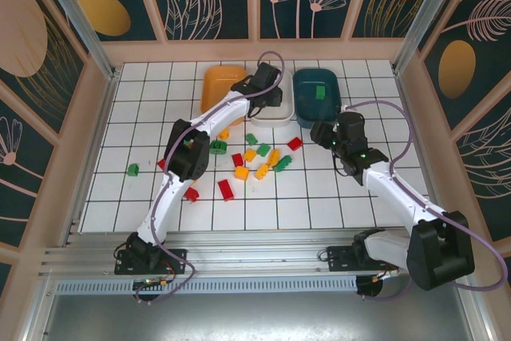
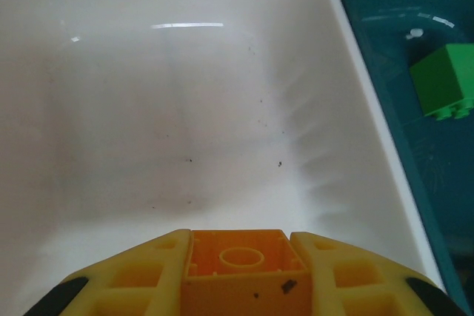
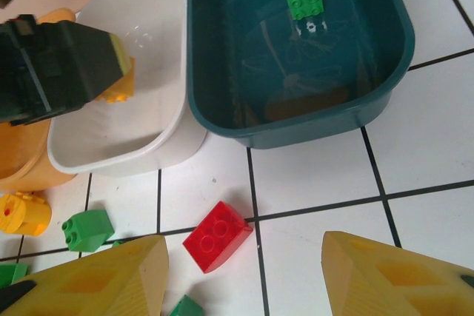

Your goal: Sort the legos into containers by color

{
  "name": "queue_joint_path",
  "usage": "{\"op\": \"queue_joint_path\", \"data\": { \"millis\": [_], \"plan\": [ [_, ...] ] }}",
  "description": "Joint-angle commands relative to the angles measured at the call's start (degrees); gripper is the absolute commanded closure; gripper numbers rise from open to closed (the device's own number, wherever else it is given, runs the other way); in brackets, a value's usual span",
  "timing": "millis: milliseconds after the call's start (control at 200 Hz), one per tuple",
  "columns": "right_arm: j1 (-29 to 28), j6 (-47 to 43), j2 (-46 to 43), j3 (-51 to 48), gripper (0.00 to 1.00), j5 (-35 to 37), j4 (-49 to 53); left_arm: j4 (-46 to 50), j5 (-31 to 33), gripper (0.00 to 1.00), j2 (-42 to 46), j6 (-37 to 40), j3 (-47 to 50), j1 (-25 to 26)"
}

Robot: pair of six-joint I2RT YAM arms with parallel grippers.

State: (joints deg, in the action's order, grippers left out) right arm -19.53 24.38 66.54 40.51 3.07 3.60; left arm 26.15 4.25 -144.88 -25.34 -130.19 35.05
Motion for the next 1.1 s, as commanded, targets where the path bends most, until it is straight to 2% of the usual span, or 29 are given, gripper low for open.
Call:
{"op": "queue_joint_path", "data": {
  "millis": [0, 165, 240, 300, 410, 490, 560, 616, 766, 846, 951, 1096],
  "plan": [
    [-0.9, -0.29, -2.13, 1.89, 0.41, 0.09, 1.56, -1.21, -1.94, 0.86, -2.54, -0.5, -2.31, -0.69],
    [-1.82, -0.8, -3.32, 2.89, 0.41, 0.7, 3.31, -1.91, -0.92, 0.69, -1.17, -0.48, -3.29, -0.95],
    [-2.23, -1.0, -3.65, 2.9, 0.41, 0.89, 3.39, -3.39, -0.61, 0.52, 1.84, 0.46, -1.86, -0.95],
    [-2.48, -1.09, -3.68, 2.9, 0.4, 0.88, 3.27, -5.16, -0.98, 0.45, 4.74, 1.31, -0.23, -0.95],
    [-2.99, -1.09, -3.22, 2.99, 0.4, 0.8, 2.95, -6.24, -0.7, 0.24, 8.42, 2.41, 0.99, -0.95],
    [-3.64, -1.09, -2.89, 3.27, 0.39, 0.71, 2.75, -5.48, -0.11, 0.24, 11.21, 2.51, 2.37, -0.95],
    [-4.35, -1.18, -2.69, 3.43, 0.4, 0.72, 2.5, -6.8, 0.34, 0.24, 16.55, 1.54, 8.4, -0.99],
    [-4.96, -1.18, -2.56, 3.42, 0.4, 0.84, 2.21, -9.79, 0.84, 0.24, 22.9, -0.57, 18.06, -0.95],
    [-6.06, -1.34, -2.39, 2.11, 0.4, 1.5, -0.39, -19.44, 1.46, 0.23, 44.33, -11.38, 51.9, -0.89],
    [-6.23, -1.23, -2.19, 0.47, 0.39, 2.13, -3.37, -23.75, -1.58, 0.25, 54.5, -16.17, 67.5, -0.56],
    [-6.67, -0.52, -0.45, -0.74, 0.4, 1.71, -7.0, -20.47, -0.92, 0.25, 62.93, -19.42, 79.64, 2.65],
    [-7.77, 0.51, 1.89, -1.63, 0.4, 2.7, -10.39, -14.84, 0.39, 0.25, 67.97, -26.61, 87.92, 10.37]
  ]
}}
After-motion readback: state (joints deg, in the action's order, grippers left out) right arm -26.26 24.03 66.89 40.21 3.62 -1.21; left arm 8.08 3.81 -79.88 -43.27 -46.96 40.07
